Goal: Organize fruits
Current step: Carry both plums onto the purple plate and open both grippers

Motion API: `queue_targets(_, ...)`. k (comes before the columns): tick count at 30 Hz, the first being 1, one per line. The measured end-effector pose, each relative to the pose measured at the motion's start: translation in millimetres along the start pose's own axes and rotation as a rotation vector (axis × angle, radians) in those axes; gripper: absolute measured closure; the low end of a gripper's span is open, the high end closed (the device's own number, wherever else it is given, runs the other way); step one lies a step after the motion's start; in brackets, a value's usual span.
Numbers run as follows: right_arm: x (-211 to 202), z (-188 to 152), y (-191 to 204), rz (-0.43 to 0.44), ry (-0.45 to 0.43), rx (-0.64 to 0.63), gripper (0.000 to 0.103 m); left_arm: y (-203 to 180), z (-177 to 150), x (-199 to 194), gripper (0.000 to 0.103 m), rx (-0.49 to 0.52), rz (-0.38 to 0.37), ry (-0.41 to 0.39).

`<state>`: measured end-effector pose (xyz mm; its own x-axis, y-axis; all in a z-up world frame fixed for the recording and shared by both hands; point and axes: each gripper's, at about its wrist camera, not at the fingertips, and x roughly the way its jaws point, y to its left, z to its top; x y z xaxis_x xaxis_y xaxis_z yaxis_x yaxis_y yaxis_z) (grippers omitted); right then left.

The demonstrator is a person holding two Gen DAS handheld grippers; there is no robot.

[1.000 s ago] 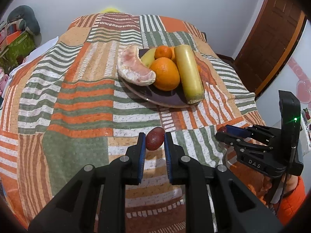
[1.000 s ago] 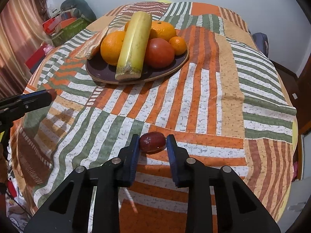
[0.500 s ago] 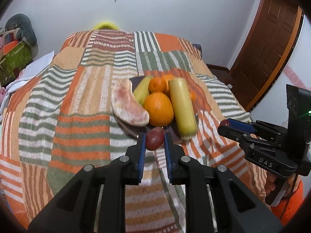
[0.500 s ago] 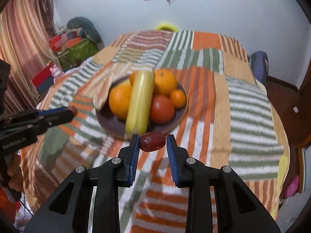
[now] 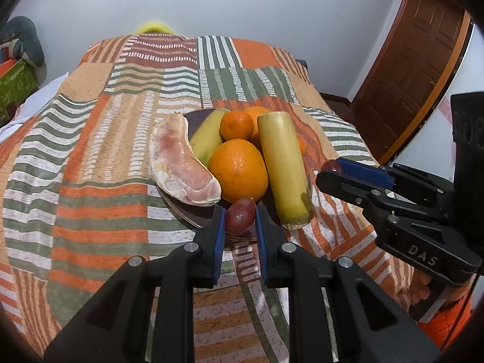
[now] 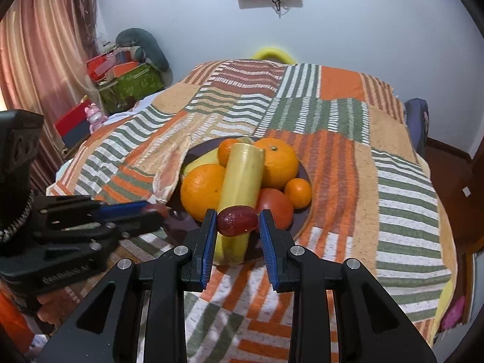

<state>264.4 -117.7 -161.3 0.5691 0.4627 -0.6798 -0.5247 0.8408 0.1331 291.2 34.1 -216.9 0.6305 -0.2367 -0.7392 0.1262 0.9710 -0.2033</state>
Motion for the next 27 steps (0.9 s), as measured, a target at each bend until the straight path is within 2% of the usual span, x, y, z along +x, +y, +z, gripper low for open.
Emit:
queue_targets(7, 8, 6, 10, 0.019, -0.005, -0.034, 0.077, 8, 0, 9, 0.085, -0.023, -0.013, 0.026)
queue_targets(11, 13, 8, 16, 0.016, 0.006, -0.056, 0.073, 9, 1, 11, 0.071, -0.028, -0.007, 0.024)
queue_targets(14, 13, 8, 15, 0.000, -0.002, -0.052, 0.066, 10, 2, 11, 0.067, -0.034, 0.001, 0.019)
queue_targets(18, 6, 9, 11, -0.007, -0.011, -0.039, 0.066, 12, 1, 4, 0.067, -0.039, 0.008, 0.012)
queue_targets(22, -12, 11, 11, -0.018, -0.037, -0.031, 0.066, 11, 1, -18, 0.067, -0.045, 0.021, -0.021)
queue_targets(27, -54, 15, 16, -0.028, -0.106, -0.017, 0.066, 1, 4, -69, 0.067, -0.036, 0.051, -0.121)
